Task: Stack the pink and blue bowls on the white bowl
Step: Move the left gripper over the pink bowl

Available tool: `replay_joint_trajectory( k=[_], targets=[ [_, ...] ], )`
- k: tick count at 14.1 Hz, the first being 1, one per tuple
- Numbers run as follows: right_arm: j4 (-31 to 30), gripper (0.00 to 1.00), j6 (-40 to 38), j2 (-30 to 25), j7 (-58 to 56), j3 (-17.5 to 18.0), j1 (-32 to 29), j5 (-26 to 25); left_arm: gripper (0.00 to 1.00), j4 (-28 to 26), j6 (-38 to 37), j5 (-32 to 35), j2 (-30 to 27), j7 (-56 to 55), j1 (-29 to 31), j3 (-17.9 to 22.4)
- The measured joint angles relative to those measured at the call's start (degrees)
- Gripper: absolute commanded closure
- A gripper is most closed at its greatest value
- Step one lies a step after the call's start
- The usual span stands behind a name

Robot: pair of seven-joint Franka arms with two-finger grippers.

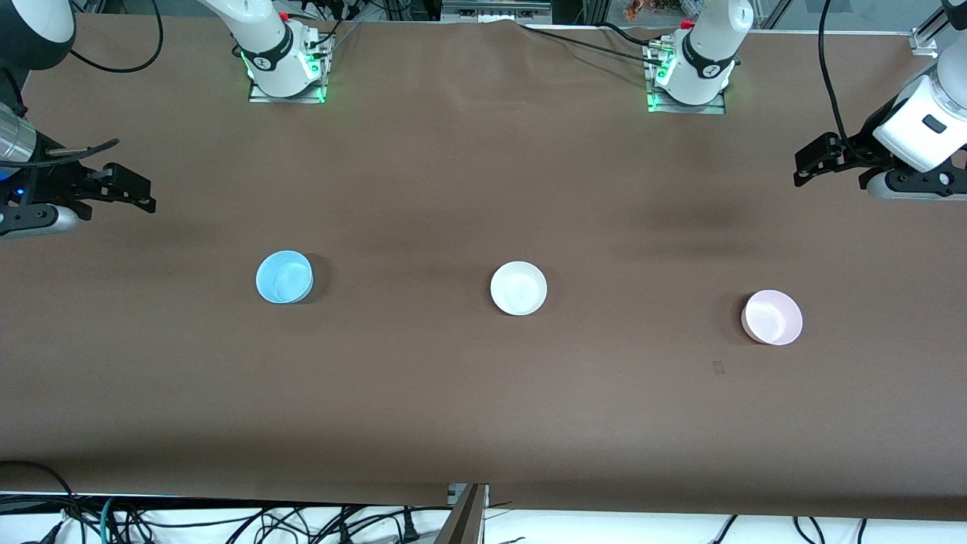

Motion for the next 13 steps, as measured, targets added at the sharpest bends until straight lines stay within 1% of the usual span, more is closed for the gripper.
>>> replay_joint_trajectory(
  k=[10, 12, 13],
  targets=[
    [0.00, 0.00, 0.00, 0.00, 0.00, 0.00, 0.00, 0.00, 0.00, 0.03, -0.08, -0.30, 4.04, -0.08, 1.07, 0.80],
    [0.00, 0.00, 0.00, 0.00, 0.00, 0.00, 0.00, 0.00, 0.00, 0.66, 0.38, -0.29, 6.01, -0.08, 1.90, 1.02],
    [0.00, 0.00, 0.00, 0.00, 0.00, 0.00, 0.00, 0.00, 0.00, 2.07, 0.87, -0.28, 7.85, 0.15, 2.82, 1.14]
  ],
)
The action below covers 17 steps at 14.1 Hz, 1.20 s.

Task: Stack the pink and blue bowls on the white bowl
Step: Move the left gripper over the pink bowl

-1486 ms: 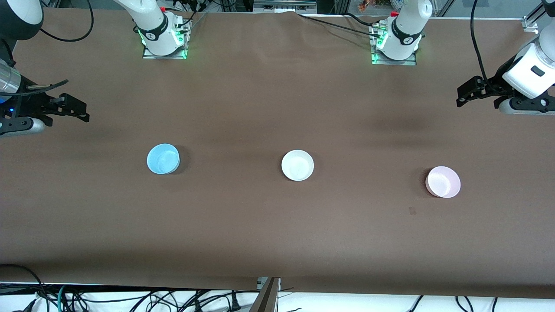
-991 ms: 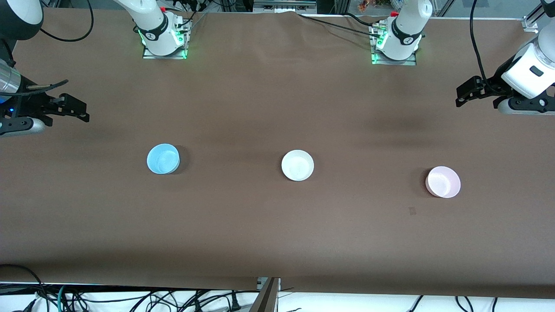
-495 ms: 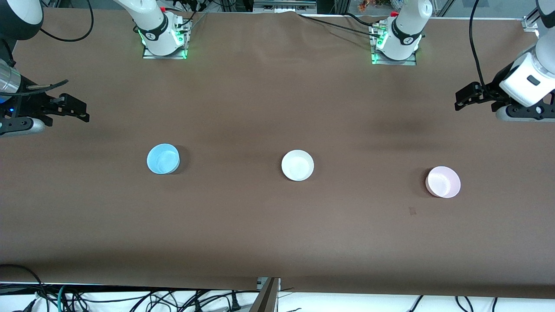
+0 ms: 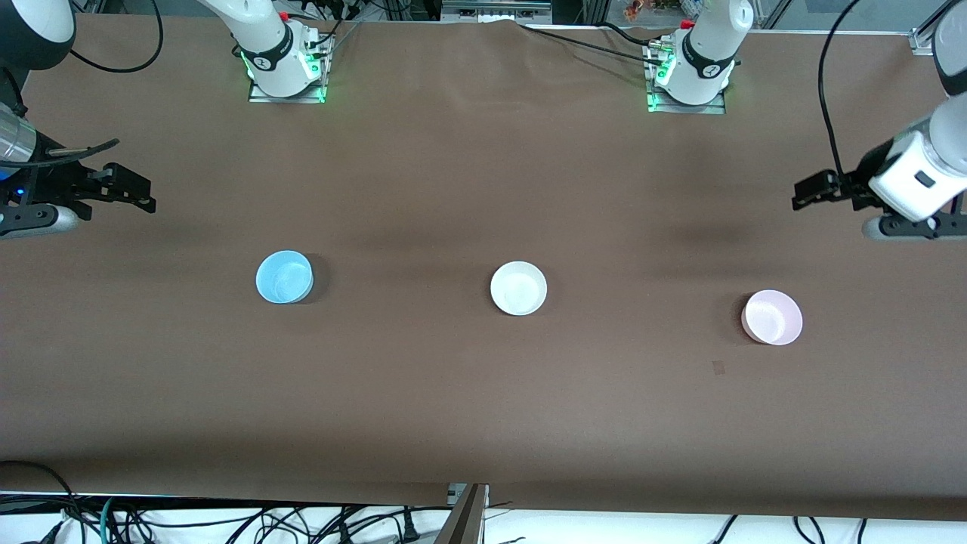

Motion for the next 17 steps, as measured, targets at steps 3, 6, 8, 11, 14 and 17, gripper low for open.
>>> replay_joint_trajectory(
  k=[3, 6, 8, 11, 14, 17],
  targets=[
    [0.00, 0.00, 0.00, 0.00, 0.00, 0.00, 0.00, 0.00, 0.00, 6.81, 0.42, 0.00, 8.15, 4.56, 1.94, 0.44],
    [0.00, 0.00, 0.00, 0.00, 0.00, -0.01, 0.00, 0.00, 0.00, 11.20, 2.18, 0.01, 16.41, 10.51, 4.45, 0.56],
    [0.00, 0.00, -0.01, 0.00, 0.00, 0.00, 0.00, 0.00, 0.00, 11.56, 5.31, 1.15, 21.71, 13.28, 5.49, 0.57],
    [0.00, 0.00, -0.01, 0.00, 0.00, 0.00, 0.00, 0.00, 0.00, 12.02, 13.44, 7.04, 27.58, 15.77, 5.76, 0.58],
    [0.00, 0.00, -0.02, 0.00, 0.00, 0.00, 0.00, 0.00, 0.00, 12.14, 18.39, 8.11, 31.98, 19.15, 6.46, 0.59],
    [0.00, 0.00, -0.02, 0.00, 0.00, 0.00, 0.00, 0.00, 0.00, 12.22, 22.26, 8.26, 35.96, 26.05, 7.38, 0.61]
  ],
)
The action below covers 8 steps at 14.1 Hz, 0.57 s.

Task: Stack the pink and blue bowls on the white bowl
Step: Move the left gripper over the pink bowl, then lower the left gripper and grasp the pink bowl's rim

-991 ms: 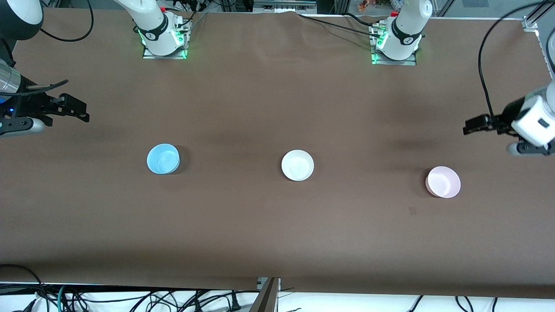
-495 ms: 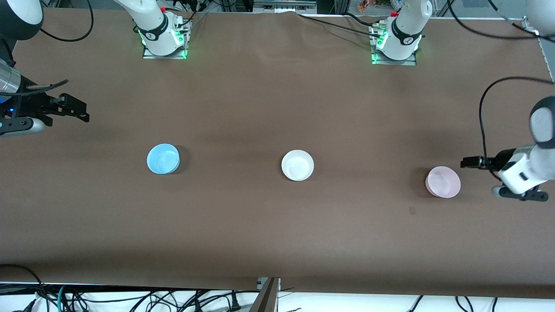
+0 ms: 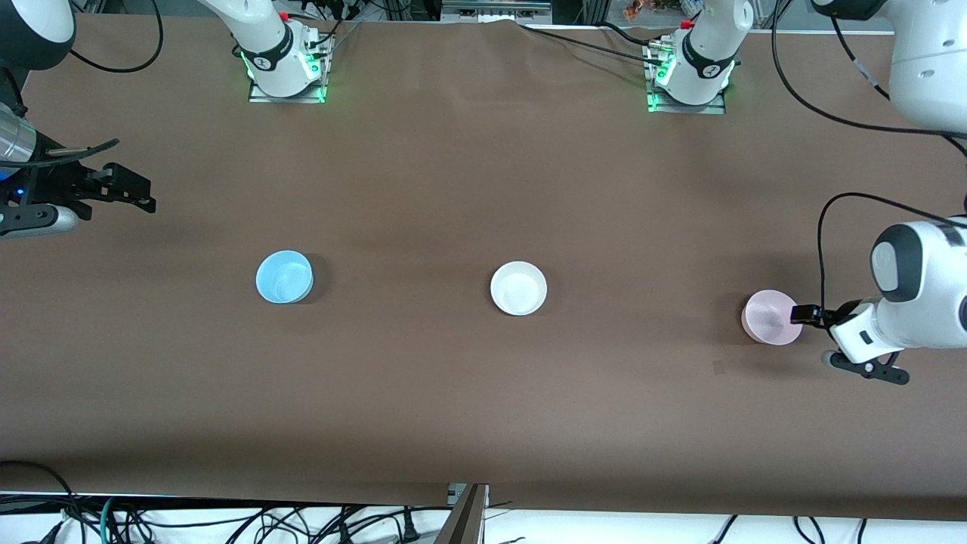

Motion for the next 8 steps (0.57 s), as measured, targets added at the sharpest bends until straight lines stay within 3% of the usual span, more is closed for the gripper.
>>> replay_joint_trajectory(
  k=[5, 6, 8],
  targets=[
    [0.00, 0.00, 0.00, 0.00, 0.00, 0.00, 0.00, 0.00, 0.00, 0.12, 3.67, 0.04, 4.59, 12.25, 1.33, 0.01],
    [0.00, 0.00, 0.00, 0.00, 0.00, 0.00, 0.00, 0.00, 0.21, 0.14, 4.15, 0.04, 5.02, 13.42, 1.36, 0.00],
    [0.00, 0.00, 0.00, 0.00, 0.00, 0.00, 0.00, 0.00, 0.76, 0.14, 4.83, 0.04, 5.65, 14.75, 1.42, 0.00]
  ],
)
